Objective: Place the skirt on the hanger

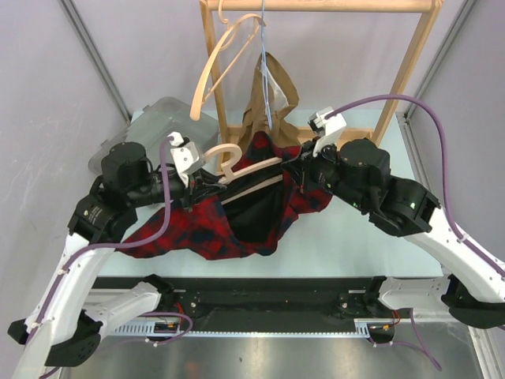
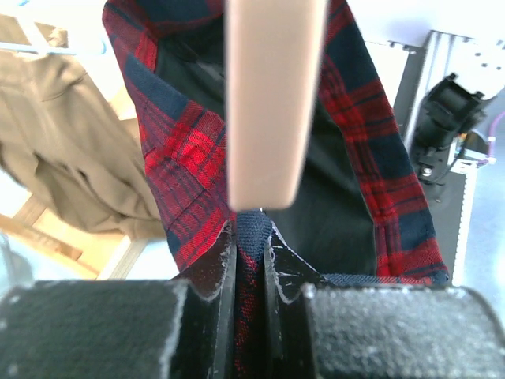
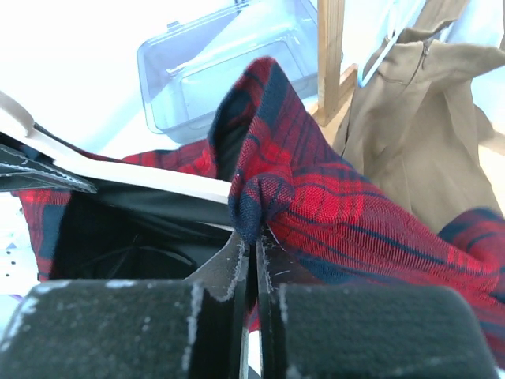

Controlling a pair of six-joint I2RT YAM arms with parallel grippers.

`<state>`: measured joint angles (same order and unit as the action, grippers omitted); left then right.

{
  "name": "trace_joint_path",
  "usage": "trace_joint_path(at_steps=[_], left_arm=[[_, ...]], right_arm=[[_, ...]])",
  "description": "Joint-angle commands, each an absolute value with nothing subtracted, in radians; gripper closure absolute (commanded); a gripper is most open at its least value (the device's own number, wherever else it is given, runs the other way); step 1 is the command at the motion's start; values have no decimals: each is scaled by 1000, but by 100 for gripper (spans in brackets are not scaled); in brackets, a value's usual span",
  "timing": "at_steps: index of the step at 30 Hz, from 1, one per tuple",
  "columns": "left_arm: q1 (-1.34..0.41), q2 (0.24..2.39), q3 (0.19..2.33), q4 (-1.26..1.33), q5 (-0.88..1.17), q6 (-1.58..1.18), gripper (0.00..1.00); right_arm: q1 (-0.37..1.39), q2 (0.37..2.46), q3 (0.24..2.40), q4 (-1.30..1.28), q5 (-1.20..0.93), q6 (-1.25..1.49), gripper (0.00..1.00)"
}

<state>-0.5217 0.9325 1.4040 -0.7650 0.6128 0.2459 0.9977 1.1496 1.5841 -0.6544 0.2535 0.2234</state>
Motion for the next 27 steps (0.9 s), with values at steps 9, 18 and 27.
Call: trace_joint_path(at_steps=[9, 18, 27], left_arm=[[-528, 919, 1140, -492, 781, 176, 100], [-528, 894, 1069, -482, 843, 167, 100], [-528, 874, 1005, -457, 879, 150, 100]], right_arm=[[1025, 1210, 1516, -771, 126, 225, 84], [1029, 1097, 1474, -727, -16, 123, 39], [1026, 1068, 1420, -620, -110, -29, 37]])
